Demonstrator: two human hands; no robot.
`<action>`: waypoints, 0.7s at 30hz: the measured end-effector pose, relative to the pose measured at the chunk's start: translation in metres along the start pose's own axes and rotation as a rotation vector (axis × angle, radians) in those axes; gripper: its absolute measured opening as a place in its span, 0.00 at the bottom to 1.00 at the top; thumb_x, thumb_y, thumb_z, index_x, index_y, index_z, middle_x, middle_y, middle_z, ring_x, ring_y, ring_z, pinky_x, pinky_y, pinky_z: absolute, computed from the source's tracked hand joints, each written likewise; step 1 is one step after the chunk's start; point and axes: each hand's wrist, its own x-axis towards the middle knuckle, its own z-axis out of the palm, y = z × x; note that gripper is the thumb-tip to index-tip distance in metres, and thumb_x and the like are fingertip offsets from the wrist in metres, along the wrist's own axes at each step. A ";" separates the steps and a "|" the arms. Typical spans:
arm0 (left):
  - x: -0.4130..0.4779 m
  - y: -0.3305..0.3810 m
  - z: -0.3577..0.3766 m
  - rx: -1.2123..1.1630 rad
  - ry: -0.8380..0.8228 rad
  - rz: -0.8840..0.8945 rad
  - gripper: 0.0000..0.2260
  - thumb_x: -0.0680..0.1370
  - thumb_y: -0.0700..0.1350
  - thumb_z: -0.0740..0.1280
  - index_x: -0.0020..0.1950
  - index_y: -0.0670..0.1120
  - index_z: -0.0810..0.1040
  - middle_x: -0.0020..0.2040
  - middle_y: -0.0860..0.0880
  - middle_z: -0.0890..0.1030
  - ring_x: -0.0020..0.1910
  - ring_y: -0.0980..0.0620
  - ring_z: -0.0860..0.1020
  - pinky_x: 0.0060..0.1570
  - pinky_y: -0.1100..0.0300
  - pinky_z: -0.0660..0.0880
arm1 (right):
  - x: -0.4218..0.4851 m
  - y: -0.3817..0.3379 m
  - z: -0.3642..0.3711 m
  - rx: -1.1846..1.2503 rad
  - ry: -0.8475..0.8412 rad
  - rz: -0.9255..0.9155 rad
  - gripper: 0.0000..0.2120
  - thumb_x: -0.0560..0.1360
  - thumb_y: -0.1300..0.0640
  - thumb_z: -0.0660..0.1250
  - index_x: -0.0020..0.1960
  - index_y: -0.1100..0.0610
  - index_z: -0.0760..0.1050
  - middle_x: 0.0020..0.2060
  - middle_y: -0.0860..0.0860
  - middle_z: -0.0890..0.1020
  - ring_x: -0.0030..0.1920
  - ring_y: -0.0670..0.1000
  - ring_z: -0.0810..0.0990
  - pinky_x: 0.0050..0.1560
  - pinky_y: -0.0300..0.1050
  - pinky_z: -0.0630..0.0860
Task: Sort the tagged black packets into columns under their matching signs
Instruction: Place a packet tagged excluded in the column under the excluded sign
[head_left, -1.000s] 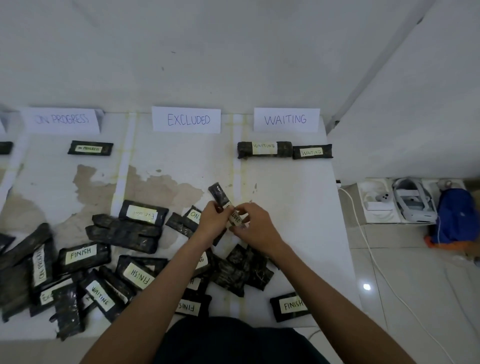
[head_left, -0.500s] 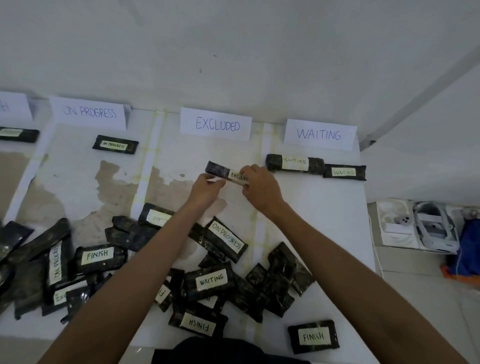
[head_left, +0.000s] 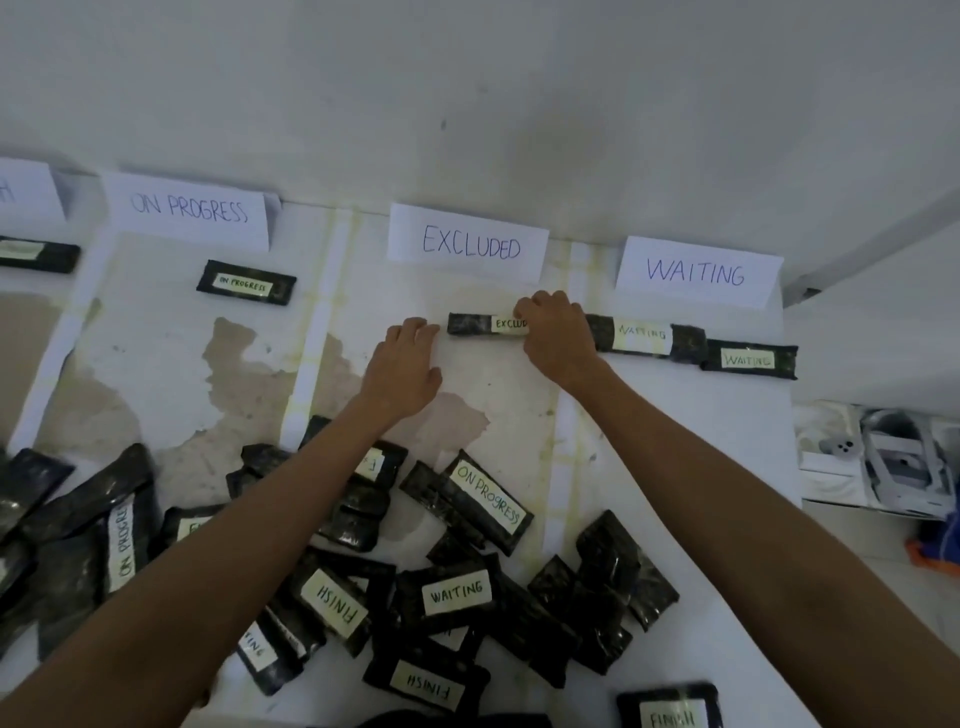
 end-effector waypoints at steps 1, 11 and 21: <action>-0.004 0.000 -0.002 -0.017 0.000 0.003 0.25 0.75 0.42 0.64 0.70 0.40 0.63 0.69 0.38 0.65 0.64 0.38 0.65 0.59 0.45 0.69 | -0.003 -0.002 -0.002 0.009 0.010 0.004 0.15 0.70 0.69 0.63 0.56 0.63 0.74 0.50 0.61 0.76 0.49 0.61 0.73 0.44 0.51 0.66; -0.097 0.007 0.006 -0.081 -0.029 0.118 0.19 0.75 0.41 0.64 0.66 0.43 0.69 0.67 0.42 0.69 0.65 0.41 0.65 0.63 0.48 0.66 | -0.113 -0.065 -0.017 0.286 -0.455 0.091 0.22 0.71 0.51 0.70 0.62 0.55 0.70 0.56 0.55 0.75 0.57 0.55 0.73 0.57 0.50 0.72; -0.146 -0.005 0.016 -0.172 -0.007 0.189 0.19 0.71 0.41 0.66 0.62 0.42 0.73 0.61 0.41 0.74 0.62 0.42 0.70 0.60 0.47 0.70 | -0.166 -0.098 0.006 0.238 -0.417 0.204 0.31 0.64 0.51 0.74 0.64 0.56 0.69 0.53 0.55 0.73 0.53 0.56 0.73 0.51 0.51 0.75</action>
